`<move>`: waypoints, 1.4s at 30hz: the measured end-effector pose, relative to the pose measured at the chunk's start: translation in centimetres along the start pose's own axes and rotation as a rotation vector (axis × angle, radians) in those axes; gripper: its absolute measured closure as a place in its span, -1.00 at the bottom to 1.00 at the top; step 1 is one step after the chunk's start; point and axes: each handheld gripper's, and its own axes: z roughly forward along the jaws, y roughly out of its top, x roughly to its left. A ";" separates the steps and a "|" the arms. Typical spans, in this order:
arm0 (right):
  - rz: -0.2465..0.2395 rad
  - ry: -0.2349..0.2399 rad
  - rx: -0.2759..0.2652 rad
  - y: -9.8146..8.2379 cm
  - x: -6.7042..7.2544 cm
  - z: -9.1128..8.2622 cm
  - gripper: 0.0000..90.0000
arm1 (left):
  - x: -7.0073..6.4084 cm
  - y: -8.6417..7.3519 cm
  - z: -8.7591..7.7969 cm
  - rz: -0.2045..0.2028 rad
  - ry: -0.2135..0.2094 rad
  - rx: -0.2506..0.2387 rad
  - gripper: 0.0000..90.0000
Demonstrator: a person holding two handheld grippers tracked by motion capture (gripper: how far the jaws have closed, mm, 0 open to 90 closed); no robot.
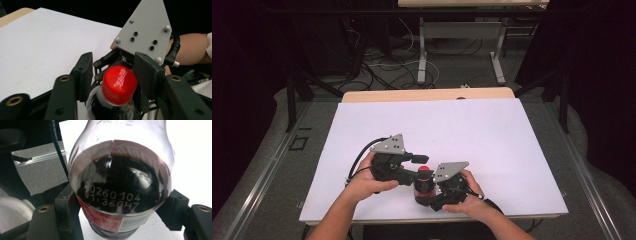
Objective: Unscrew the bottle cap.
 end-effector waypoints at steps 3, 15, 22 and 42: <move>-0.001 0.001 0.010 0.0 -0.1 0.0 -0.36 | -0.4 0.0 0.3 0.010 0.020 -0.003 0.34; 0.023 -0.036 0.000 -0.2 -0.4 0.0 -0.36 | -3.2 0.2 1.5 -0.143 0.321 -0.047 0.39; 0.028 -0.060 0.002 -0.2 -0.5 0.0 -0.36 | -4.7 0.4 2.4 -0.218 0.475 -0.072 0.40; 0.011 -0.045 -0.001 -0.2 -0.7 -0.3 -0.36 | -2.3 1.2 -1.0 -0.042 0.127 0.020 -0.13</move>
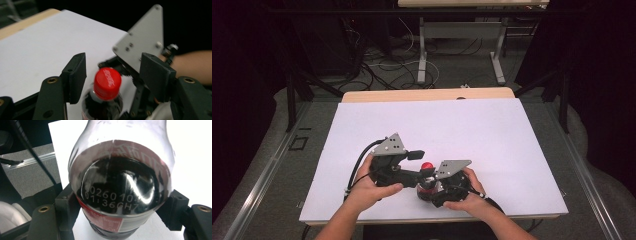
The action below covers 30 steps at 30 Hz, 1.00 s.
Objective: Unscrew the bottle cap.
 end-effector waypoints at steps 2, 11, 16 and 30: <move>0.008 0.004 -0.003 0.0 0.2 0.0 -0.36 | 0.1 -0.2 0.1 0.030 -0.015 0.023 -0.13; -0.023 0.035 -0.012 0.2 0.7 0.1 -0.36 | 1.7 -1.0 0.4 0.035 -0.078 0.007 0.03; -0.030 0.032 -0.015 0.2 0.6 0.0 -0.36 | 1.9 -1.0 0.3 0.032 -0.084 0.003 0.11; -0.022 0.036 -0.008 0.2 0.6 0.2 -0.36 | 0.4 -1.1 1.6 0.001 -0.006 -0.044 0.37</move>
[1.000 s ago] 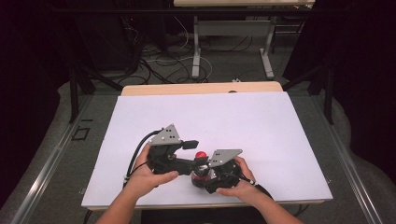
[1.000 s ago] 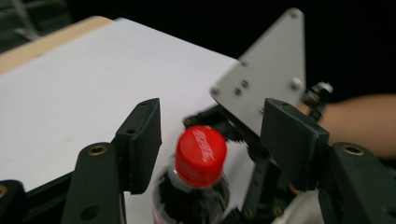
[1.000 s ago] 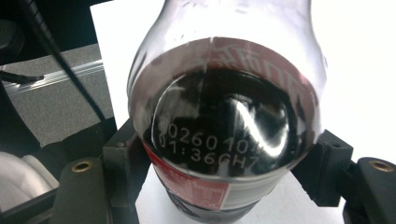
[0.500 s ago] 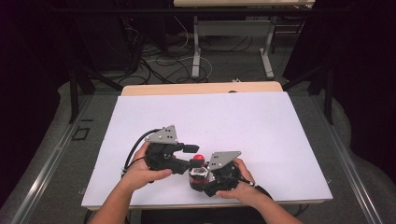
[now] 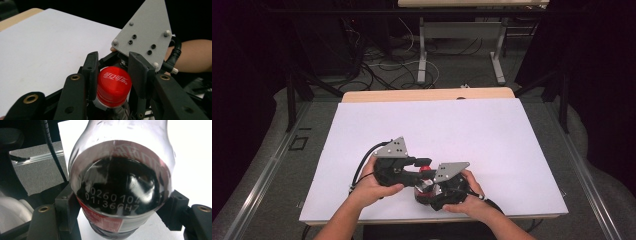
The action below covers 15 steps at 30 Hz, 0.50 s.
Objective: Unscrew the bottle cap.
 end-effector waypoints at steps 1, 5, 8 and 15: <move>0.004 -0.014 -0.004 0.0 0.0 0.0 -0.36 | -0.3 0.0 0.1 -0.014 0.029 -0.004 0.37; 0.020 -0.029 -0.007 0.0 -0.2 -0.1 -0.36 | -1.4 0.3 0.4 -0.123 0.161 -0.020 0.37; 0.028 -0.050 -0.008 -0.1 -0.4 -0.2 -0.36 | -2.1 0.5 0.7 -0.181 0.245 -0.026 0.38; 0.044 -0.094 -0.003 -0.1 -0.5 -0.2 -0.36 | -2.9 0.9 1.4 -0.228 0.342 -0.027 0.38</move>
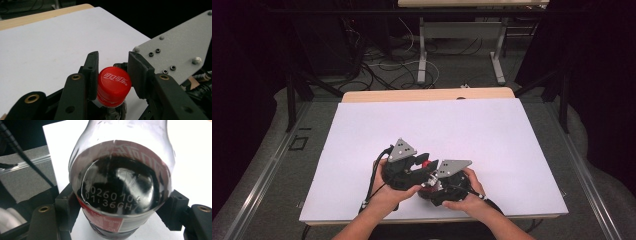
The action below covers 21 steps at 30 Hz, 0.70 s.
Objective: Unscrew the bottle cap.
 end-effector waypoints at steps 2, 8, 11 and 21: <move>0.009 -0.002 0.000 0.0 0.0 0.0 -0.36 | -0.2 0.1 0.1 -0.013 0.004 0.001 0.38; 0.005 0.008 -0.007 0.0 0.0 0.0 -0.36 | 0.5 0.4 -0.3 0.031 -0.060 -0.016 0.13; 0.010 0.009 -0.012 0.0 -0.1 -0.1 -0.36 | 1.1 0.5 -1.0 0.040 -0.104 -0.028 -0.02; 0.000 0.045 -0.012 0.1 0.0 -0.1 -0.36 | 4.0 0.9 -2.1 0.185 -0.258 0.016 -0.12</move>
